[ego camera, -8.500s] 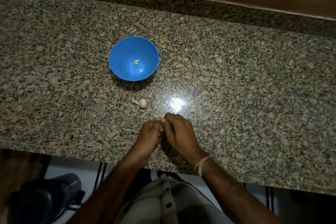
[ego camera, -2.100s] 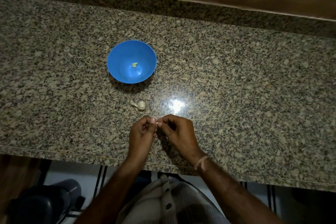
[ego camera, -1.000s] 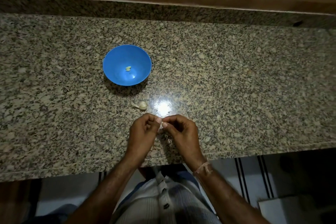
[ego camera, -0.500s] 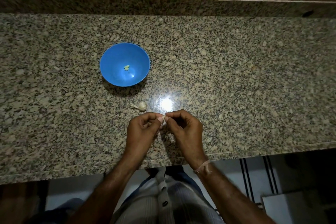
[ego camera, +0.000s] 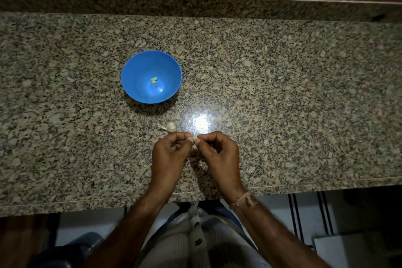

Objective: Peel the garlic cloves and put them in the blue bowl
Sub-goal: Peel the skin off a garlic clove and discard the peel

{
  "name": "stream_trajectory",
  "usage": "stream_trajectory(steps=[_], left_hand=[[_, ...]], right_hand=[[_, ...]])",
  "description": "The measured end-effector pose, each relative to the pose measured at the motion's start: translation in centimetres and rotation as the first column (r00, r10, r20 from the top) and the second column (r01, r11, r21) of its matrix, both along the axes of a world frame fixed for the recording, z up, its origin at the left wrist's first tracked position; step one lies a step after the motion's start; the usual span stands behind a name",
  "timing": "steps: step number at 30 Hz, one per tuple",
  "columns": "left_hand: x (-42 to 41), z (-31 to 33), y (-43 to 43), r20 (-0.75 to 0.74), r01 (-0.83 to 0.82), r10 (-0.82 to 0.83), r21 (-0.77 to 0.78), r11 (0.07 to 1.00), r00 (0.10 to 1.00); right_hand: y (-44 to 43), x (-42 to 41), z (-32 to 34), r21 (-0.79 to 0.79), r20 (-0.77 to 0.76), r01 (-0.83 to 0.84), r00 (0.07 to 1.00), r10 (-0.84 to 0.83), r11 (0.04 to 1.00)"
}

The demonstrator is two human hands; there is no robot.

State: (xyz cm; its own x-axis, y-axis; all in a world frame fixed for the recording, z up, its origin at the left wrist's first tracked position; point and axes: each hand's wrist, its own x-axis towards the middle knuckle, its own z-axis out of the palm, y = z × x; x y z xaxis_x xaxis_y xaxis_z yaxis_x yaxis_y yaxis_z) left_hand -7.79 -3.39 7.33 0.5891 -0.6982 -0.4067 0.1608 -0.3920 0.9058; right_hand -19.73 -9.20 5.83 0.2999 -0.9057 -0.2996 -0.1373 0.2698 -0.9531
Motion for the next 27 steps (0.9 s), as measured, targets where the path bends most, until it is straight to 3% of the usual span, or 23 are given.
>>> stream_trajectory(steps=[6, 17, 27], left_hand=[[0.1, 0.0, 0.0, 0.018, 0.052, -0.052, 0.003, 0.999, 0.998], [0.3, 0.0, 0.1, 0.062, 0.089, -0.089, 0.006, 0.996, 0.994], [0.1, 0.0, -0.1, 0.004, 0.077, -0.077, -0.03, 0.997, 0.997]], right_hand=[[-0.4, 0.0, 0.3, 0.239, 0.121, 0.024, 0.991, -0.054, 0.971], [-0.6, -0.9, 0.6, 0.002, 0.027, -0.052, 0.998, 0.052, 0.999], [-0.4, -1.0, 0.6, 0.031, 0.045, -0.028, 0.999, 0.026, 0.999]])
